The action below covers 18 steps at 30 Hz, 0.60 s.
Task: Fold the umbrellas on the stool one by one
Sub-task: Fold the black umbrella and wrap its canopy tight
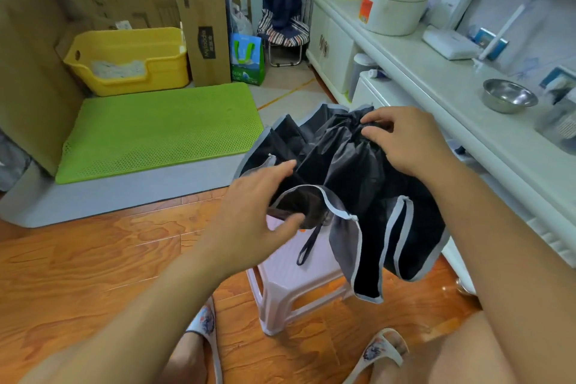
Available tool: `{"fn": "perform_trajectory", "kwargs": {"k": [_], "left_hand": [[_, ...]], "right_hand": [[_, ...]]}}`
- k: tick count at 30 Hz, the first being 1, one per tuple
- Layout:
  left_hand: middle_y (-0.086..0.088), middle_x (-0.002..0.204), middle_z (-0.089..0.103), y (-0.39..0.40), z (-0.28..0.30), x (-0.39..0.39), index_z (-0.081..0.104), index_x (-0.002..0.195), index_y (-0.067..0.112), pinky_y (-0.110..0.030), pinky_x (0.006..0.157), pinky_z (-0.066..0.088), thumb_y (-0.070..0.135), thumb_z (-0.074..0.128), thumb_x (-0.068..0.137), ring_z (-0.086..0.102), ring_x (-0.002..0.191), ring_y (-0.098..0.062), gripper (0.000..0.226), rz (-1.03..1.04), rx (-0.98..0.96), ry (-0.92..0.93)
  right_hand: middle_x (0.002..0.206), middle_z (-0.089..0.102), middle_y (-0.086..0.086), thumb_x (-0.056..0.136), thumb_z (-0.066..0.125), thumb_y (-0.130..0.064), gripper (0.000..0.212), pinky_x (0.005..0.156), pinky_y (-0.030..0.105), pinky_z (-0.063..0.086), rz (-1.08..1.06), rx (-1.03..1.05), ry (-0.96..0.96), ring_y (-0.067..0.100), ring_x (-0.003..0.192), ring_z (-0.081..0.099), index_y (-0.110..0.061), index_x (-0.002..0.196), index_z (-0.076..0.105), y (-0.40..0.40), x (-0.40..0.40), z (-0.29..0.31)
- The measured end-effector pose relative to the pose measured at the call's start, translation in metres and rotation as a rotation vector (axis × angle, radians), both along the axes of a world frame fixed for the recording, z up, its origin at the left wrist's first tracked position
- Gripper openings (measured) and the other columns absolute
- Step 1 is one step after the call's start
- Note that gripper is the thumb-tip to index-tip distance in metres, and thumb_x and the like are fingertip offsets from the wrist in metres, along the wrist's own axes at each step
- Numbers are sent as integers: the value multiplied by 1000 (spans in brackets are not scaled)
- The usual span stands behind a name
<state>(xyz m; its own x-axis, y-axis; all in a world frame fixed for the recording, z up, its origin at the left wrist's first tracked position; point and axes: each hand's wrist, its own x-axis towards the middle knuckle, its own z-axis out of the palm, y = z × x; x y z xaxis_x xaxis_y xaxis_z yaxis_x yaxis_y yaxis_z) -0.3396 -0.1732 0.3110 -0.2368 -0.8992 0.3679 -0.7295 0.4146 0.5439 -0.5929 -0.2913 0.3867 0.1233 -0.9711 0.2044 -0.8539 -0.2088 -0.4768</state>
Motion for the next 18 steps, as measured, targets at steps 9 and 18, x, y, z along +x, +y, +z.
{"fn": "perform_trajectory", "kwargs": {"k": [9,18], "left_hand": [[9,78,68,-24,-15,6,74,90,30,-40,83,26,20,69,80,61,95,-26,15,429,-2,-351],[2,139,38,-15,-6,28,64,110,42,-34,107,44,34,76,89,50,127,-14,26,266,366,430]], "right_hand": [[114,74,1,97,67,-31,21,100,32,47,-62,-30,-11,21,105,66,-26,114,76,-3,-7,-2],[116,74,0,97,65,-28,20,102,36,48,-23,-4,10,23,107,64,-27,114,76,-9,-14,-1]]}}
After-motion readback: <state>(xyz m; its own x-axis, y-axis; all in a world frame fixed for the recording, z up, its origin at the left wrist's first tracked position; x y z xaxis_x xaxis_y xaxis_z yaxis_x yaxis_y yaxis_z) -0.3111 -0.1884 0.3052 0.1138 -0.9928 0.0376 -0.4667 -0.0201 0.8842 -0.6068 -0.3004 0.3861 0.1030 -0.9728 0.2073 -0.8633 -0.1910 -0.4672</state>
